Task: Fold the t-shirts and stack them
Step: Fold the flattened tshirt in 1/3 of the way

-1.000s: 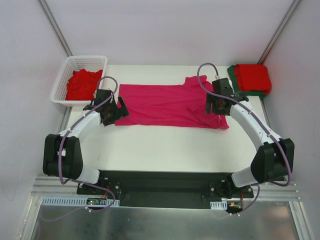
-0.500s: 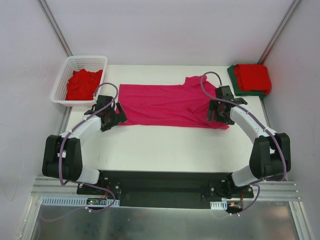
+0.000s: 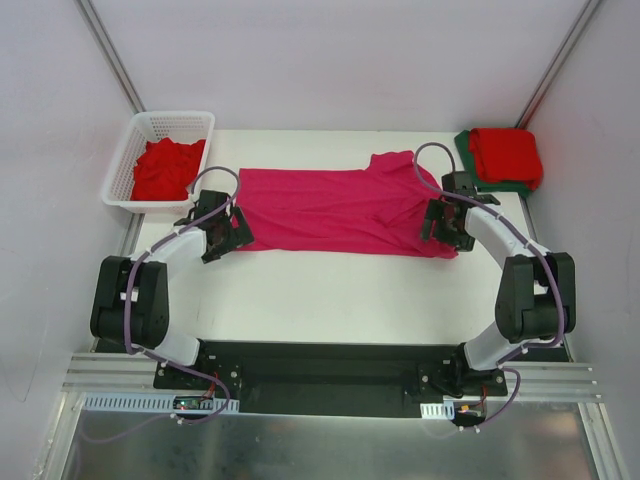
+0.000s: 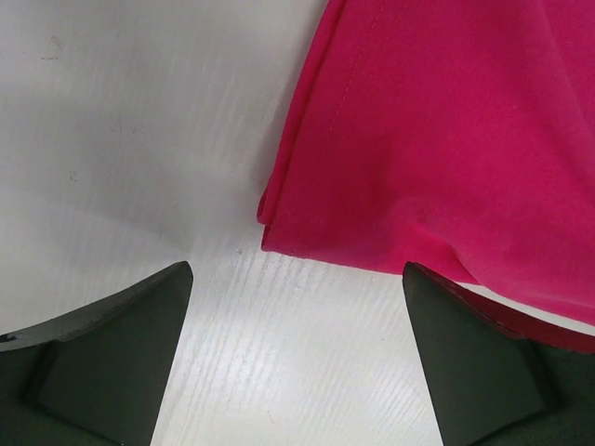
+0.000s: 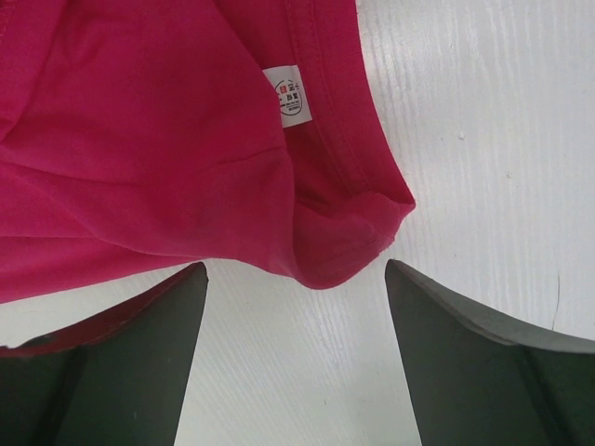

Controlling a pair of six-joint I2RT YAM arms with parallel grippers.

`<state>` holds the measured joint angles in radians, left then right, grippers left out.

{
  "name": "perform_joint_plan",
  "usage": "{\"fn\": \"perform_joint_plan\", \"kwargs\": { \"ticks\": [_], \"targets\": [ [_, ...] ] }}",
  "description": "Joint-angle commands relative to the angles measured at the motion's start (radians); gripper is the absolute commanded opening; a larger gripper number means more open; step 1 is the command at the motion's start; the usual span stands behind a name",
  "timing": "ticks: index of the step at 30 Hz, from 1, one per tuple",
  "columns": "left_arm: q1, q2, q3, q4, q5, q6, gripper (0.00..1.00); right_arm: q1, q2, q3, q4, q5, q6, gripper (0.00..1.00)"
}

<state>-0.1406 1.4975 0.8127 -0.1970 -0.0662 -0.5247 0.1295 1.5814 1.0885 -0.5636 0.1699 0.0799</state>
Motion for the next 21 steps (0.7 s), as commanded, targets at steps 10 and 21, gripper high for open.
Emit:
{"fn": "perform_joint_plan", "kwargs": {
  "ticks": [10,21],
  "targets": [
    [-0.001,0.03,0.046,0.025,-0.023,0.025,0.96,-0.069,-0.057,-0.068,0.03,-0.061,0.105,0.8],
    [-0.001,0.026,0.048,0.03,-0.009,0.023,0.96,-0.169,-0.265,-0.188,0.087,-0.132,0.207,0.8]
  ]
}}
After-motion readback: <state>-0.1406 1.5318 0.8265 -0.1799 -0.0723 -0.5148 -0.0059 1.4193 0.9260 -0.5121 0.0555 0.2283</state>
